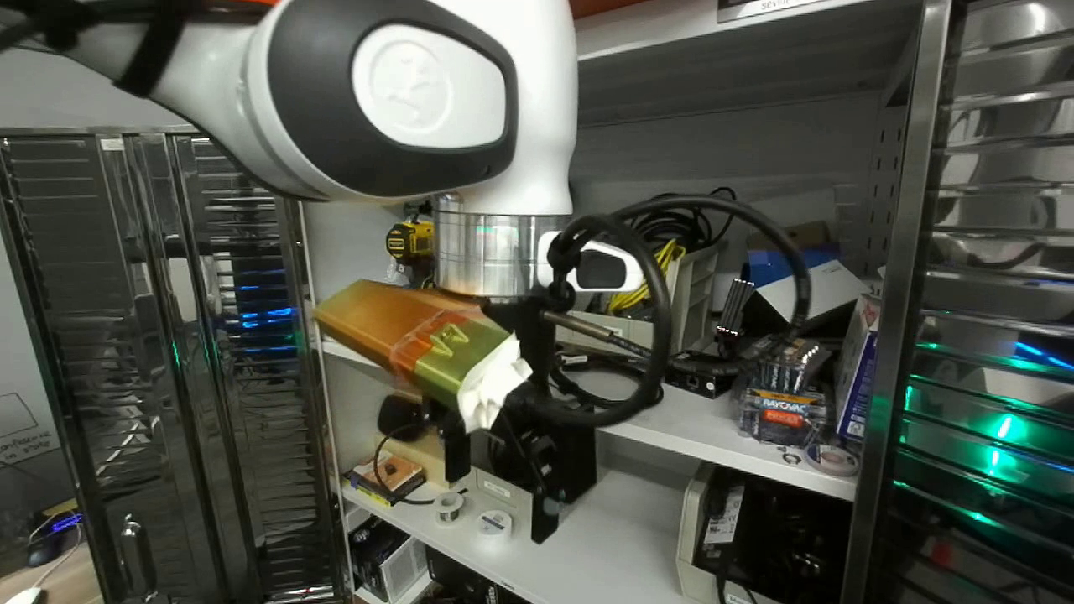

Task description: Pick up the black cable and put it in the tool box

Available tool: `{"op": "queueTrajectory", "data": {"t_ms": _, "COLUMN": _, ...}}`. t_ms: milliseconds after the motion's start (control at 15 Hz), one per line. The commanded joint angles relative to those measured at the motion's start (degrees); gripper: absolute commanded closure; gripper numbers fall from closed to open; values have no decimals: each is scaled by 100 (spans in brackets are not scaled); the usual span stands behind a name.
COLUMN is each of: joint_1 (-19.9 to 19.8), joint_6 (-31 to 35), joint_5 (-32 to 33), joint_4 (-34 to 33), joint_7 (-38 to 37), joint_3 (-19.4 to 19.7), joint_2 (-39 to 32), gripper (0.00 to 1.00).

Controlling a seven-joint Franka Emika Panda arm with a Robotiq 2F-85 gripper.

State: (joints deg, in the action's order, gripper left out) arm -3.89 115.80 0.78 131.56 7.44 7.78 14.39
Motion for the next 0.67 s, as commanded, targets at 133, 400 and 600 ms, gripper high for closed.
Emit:
{"op": "queueTrajectory", "data": {"t_ms": 133, "joint_1": 62, "joint_6": 308, "joint_5": -257, "joint_4": -1327, "joint_7": -1242, "joint_3": -358, "joint_2": -1151, "gripper": 0}}
{"op": "queueTrajectory", "data": {"t_ms": 400, "joint_1": 9, "joint_6": 477, "joint_5": -373, "joint_4": -1932, "joint_7": -2137, "joint_3": -342, "joint_2": -1543, "gripper": 0}}
{"op": "queueTrajectory", "data": {"t_ms": 600, "joint_1": -4, "joint_6": 531, "joint_5": -515, "joint_4": -2284, "joint_7": -2591, "joint_3": -327, "joint_2": -1851, "gripper": 0}}
